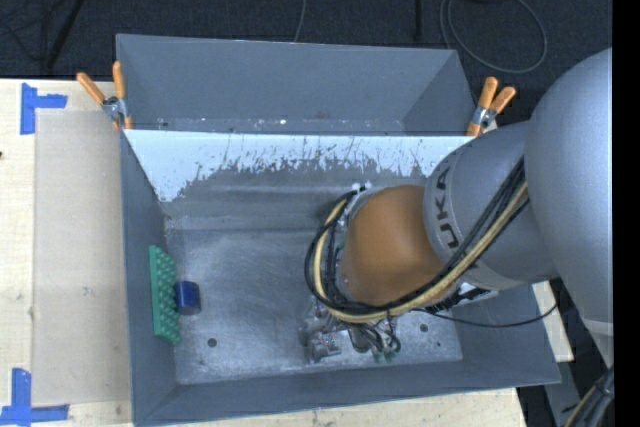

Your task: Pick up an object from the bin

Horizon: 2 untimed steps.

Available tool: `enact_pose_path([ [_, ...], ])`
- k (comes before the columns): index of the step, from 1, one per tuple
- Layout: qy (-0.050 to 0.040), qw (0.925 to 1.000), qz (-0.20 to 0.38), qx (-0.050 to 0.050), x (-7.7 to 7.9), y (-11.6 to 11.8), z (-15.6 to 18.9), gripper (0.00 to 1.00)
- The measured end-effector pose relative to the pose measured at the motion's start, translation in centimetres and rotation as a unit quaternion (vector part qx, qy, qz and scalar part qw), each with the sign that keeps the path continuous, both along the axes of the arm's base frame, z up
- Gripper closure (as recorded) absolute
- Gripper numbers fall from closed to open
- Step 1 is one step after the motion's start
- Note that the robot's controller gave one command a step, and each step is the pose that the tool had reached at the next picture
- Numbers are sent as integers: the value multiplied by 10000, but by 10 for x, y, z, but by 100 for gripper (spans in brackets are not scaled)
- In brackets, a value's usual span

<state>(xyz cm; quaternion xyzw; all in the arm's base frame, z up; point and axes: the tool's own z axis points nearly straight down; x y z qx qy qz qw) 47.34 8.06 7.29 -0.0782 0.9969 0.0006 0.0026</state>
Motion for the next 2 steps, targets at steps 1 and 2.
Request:
enact_pose_path([
  [1, -72, 10000, -14, 12, 3, 0, 0, 0],
  [2, 4, 9998, 199, -3, 97, -41, 0, 0],
])
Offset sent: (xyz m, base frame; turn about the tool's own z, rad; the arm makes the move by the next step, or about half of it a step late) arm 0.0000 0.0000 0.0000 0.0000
